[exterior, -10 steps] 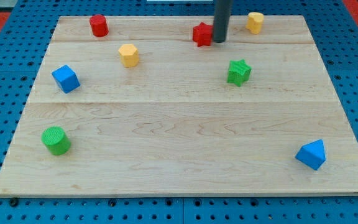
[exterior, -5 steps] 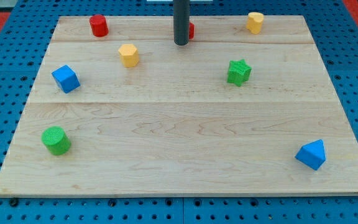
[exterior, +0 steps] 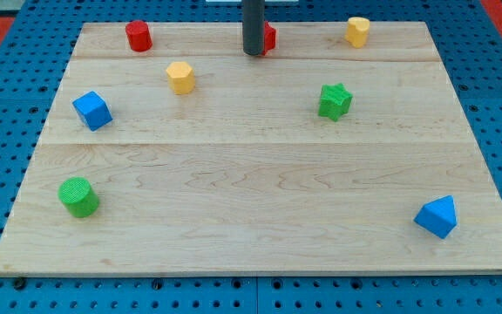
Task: Move the red star to the top center of the board
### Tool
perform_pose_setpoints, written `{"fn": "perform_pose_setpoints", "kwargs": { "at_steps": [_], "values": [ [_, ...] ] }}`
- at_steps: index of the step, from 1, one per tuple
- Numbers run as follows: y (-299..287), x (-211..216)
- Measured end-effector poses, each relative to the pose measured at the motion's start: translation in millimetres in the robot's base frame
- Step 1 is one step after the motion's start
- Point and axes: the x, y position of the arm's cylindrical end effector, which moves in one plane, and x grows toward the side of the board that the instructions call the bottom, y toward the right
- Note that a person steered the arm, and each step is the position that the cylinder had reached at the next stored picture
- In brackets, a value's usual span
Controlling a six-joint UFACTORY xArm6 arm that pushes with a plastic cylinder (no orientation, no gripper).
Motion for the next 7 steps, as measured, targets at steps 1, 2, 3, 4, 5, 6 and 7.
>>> {"fn": "perform_pose_setpoints", "kwargs": {
  "at_steps": [1, 2, 3, 4, 5, 6, 7],
  "values": [
    [0, 0],
    [4, 6],
    [64, 22],
    [143, 26],
    [232, 4],
    [272, -18],
    [190, -61]
  ]
}}
